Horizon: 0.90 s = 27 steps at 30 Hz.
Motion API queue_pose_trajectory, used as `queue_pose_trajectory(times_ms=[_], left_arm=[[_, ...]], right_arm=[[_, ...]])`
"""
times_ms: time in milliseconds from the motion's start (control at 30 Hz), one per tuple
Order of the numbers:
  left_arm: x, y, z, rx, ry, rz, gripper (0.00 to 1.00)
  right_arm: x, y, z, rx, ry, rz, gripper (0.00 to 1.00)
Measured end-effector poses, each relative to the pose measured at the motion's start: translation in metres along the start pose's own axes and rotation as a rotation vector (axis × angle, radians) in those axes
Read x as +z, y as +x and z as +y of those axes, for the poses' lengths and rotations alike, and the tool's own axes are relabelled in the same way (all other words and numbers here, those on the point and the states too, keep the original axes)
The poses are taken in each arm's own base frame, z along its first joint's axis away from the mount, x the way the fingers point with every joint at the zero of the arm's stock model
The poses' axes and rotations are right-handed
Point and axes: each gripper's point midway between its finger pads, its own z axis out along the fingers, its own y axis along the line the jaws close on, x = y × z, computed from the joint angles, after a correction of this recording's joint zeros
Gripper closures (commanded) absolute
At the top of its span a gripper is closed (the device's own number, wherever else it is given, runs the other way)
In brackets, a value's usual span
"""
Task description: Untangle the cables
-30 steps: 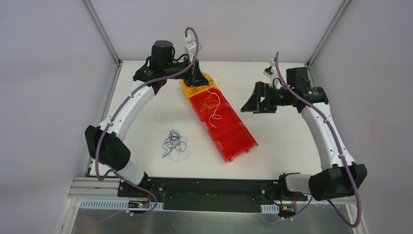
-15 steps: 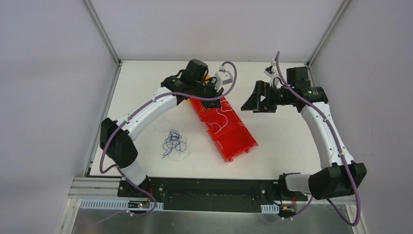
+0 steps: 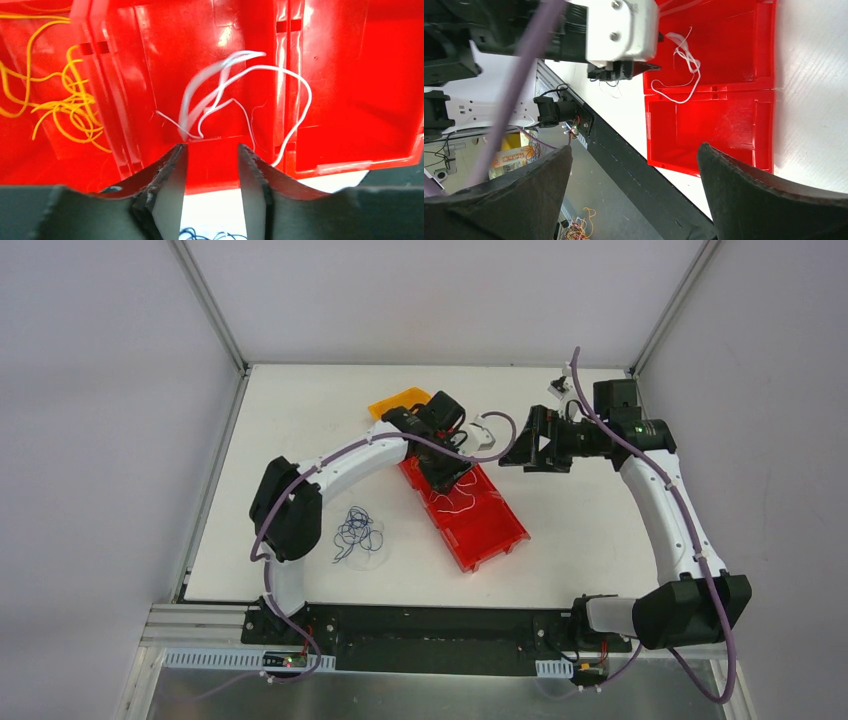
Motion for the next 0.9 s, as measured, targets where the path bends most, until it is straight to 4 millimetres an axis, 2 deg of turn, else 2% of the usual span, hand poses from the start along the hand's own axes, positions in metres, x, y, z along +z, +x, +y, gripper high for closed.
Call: queue_pose_trajectory(times_ms=[133, 233, 333, 400, 500, 567, 633, 700, 800, 900], left_arm=[[-0.025, -0.02, 0.004, -0.014, -0.022, -0.031, 0.35], [-0.059, -0.033, 0.002, -0.034, 0.003, -0.093, 0.28], [-0.106, -0.027, 0.006, -0.08, 0.033, -0.148, 0.26], [-0.134, -0.015, 0.02, -0.139, 0.029, -0.175, 0.26], [-0.17, 0.023, 0.06, -0.273, -0.008, -0.189, 0.26], [-0.18, 0.057, 0.086, -0.373, -0.039, -0.167, 0.27], [-0.182, 0.098, 0.107, -0.47, -0.067, -0.12, 0.3], [-0.18, 0.136, 0.116, -0.548, -0.082, -0.053, 0.34], [-0.179, 0.174, 0.128, -0.631, -0.101, 0.021, 0.35], [-0.174, 0.201, 0.145, -0.695, -0.129, 0.068, 0.36]], right_arm=[[-0.001, 0.0, 0.0, -0.001, 0.0, -0.003, 0.01], [-0.002, 0.0, 0.002, -0.006, -0.001, -0.007, 0.01], [-0.003, 0.0, 0.002, -0.009, -0.001, -0.01, 0.01], [-0.003, 0.0, 0.002, -0.014, -0.001, -0.01, 0.01], [-0.003, 0.002, 0.0, -0.024, 0.001, -0.004, 0.05], [-0.001, 0.005, -0.003, -0.026, 0.007, 0.008, 0.07], [0.003, 0.007, -0.01, -0.019, 0.019, 0.027, 0.08], [0.008, 0.008, -0.017, -0.005, 0.033, 0.046, 0.09], [0.018, 0.01, -0.027, 0.023, 0.046, 0.078, 0.09], [0.024, 0.013, -0.033, 0.045, 0.051, 0.097, 0.09]])
